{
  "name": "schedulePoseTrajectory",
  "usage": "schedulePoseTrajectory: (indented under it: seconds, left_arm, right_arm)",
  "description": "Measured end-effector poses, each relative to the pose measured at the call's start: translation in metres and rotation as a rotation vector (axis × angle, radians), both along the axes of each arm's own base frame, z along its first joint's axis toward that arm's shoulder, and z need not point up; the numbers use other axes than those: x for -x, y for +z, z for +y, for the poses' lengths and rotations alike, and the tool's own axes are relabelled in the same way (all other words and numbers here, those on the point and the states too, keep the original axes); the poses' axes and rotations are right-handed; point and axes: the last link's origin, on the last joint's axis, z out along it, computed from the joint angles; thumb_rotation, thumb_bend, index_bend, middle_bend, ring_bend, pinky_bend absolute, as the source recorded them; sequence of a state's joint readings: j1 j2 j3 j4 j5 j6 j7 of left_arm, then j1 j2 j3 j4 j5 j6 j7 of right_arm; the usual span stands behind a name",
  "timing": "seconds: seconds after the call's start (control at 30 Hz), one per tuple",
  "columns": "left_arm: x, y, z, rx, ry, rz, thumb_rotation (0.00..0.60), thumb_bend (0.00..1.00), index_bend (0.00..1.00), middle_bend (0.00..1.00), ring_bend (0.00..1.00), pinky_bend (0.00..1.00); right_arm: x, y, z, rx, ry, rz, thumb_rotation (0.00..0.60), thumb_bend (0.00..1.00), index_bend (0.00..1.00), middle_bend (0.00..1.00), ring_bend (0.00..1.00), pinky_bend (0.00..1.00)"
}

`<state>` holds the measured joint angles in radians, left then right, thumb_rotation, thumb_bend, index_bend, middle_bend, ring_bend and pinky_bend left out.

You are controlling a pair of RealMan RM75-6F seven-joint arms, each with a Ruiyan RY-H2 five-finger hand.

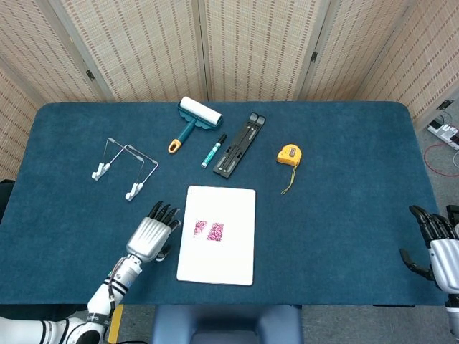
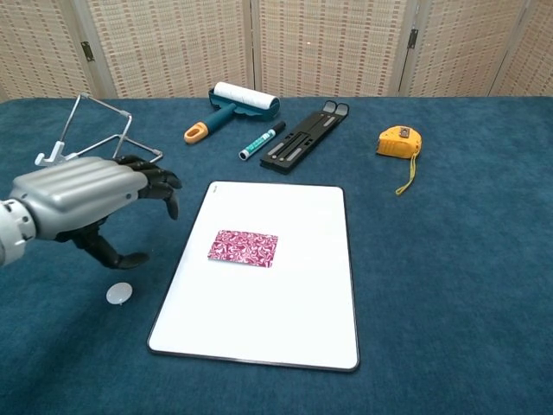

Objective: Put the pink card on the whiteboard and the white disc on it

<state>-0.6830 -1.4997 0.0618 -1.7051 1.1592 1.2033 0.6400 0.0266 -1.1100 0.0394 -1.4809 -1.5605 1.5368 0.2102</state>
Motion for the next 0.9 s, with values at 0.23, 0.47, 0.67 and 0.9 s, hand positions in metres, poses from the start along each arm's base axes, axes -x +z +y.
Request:
schedulePoseTrajectory:
  seconds: [0.23, 0.47, 0.67, 0.9]
  left_arm:
    - [0.023, 0.006, -0.024, 0.010, -0.018, 0.021, 0.600, 0.35, 0.35, 0.14, 0.10, 0.00]
    - [0.036, 0.005, -0.038, 0.026, -0.029, 0.035, 0.600, 0.35, 0.36, 0.14, 0.10, 0.00]
    - [0.043, -0.004, -0.043, 0.050, -0.030, 0.055, 0.600, 0.35, 0.37, 0.14, 0.10, 0.00]
    - [0.050, -0.010, -0.041, 0.046, -0.005, 0.050, 0.600, 0.36, 0.39, 0.14, 0.10, 0.00]
  right_arm:
    - [-0.003, 0.000, 0.001, 0.002, 0.005, 0.003, 0.600, 0.37, 0.05, 0.13, 0.14, 0.11]
    - [-0.004, 0.000, 0.003, 0.002, 0.005, 0.005, 0.600, 0.37, 0.05, 0.13, 0.14, 0.11]
    - [-0.005, -0.001, 0.002, 0.000, 0.007, 0.005, 0.600, 0.37, 0.05, 0.13, 0.14, 0.11]
    - [-0.006, -0.001, 0.002, 0.000, 0.006, 0.007, 0.600, 0.37, 0.05, 0.13, 0.14, 0.11]
